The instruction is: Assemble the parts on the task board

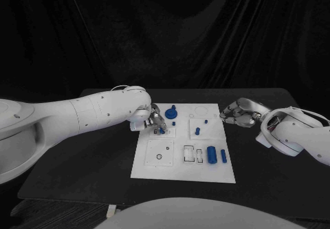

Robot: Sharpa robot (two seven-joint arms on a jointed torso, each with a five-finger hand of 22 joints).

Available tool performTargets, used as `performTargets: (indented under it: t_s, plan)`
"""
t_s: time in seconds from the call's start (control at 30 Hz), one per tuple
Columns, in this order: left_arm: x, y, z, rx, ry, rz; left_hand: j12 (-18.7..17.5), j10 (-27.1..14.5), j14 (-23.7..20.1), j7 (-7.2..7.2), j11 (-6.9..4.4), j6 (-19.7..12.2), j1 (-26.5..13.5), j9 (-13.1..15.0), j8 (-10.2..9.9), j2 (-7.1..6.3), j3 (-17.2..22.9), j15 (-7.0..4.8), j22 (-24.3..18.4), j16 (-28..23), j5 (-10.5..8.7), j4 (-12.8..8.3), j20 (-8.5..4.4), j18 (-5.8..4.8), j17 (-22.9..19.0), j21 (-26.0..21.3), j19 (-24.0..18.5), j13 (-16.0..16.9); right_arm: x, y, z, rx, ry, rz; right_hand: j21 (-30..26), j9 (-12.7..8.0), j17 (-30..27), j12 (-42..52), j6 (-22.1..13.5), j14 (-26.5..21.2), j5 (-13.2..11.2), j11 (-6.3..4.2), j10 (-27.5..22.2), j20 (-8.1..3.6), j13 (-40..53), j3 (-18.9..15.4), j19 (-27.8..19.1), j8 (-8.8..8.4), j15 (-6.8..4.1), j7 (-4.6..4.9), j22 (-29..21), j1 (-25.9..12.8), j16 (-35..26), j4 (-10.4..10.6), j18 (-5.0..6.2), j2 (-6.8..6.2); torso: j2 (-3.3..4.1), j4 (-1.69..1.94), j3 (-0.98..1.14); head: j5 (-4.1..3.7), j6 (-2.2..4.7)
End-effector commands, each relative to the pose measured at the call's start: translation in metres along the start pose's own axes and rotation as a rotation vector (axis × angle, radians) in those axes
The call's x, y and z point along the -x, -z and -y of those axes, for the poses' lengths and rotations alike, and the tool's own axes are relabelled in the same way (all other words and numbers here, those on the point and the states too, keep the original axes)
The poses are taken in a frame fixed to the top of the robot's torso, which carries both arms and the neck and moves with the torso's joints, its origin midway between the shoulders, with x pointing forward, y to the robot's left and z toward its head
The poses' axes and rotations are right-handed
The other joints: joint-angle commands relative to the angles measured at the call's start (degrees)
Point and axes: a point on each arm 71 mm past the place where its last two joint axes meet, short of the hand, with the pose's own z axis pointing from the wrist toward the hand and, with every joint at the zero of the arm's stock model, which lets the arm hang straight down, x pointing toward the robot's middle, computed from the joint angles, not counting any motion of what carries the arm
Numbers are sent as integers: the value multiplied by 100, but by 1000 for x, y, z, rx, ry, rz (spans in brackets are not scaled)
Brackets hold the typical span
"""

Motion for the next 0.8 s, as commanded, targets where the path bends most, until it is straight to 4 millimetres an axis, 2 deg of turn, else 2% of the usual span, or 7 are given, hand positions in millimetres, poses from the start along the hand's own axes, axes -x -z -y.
performTargets:
  t_s: [0.03, 0.73, 0.8]
  plan:
    - [-3, -1, 2, -15, -4, -21, 3, 605, 595, -25, -25, 1, -4, 0, 13, 62, 331, -48, 1133, 15, 20, -285, -39, 20, 1510, -29, -6, 1498, -2, 0, 1, -16, 3, -10, -19, -5, 947, -24, 35, 430, 28, -16, 421, -6, 1284, 24, -49, -3, 2, 15, 651, 77, -26, -2, 57, 0, 2, -2, 0, -5, 1]
    - [-5, -4, 3, -15, -4, -25, -20, 590, 595, -26, -26, -5, -3, 6, 11, 64, 348, -49, 1123, 15, 24, -309, -39, 28, 1510, -63, -22, 1482, -2, 0, 1, -16, 3, -11, -40, -7, 940, -29, 37, 427, 27, -14, 413, -5, 1276, 45, -56, -5, 3, 17, 647, 80, -31, 1, 61, -3, 1, 0, 1, -22, 1]
    - [-5, -4, 4, -15, -3, -25, -26, 586, 595, -16, -18, -20, -40, 11, 3, 68, 342, -45, 1122, 15, -34, -300, -36, 28, 1510, -69, -25, 1478, -2, 1, 1, -16, 3, -11, -40, -7, 940, -29, 37, 427, 27, -14, 413, -5, 1276, 45, -56, -5, 3, 17, 647, 80, -31, 1, 61, -3, 0, -1, 1, -23, 1]
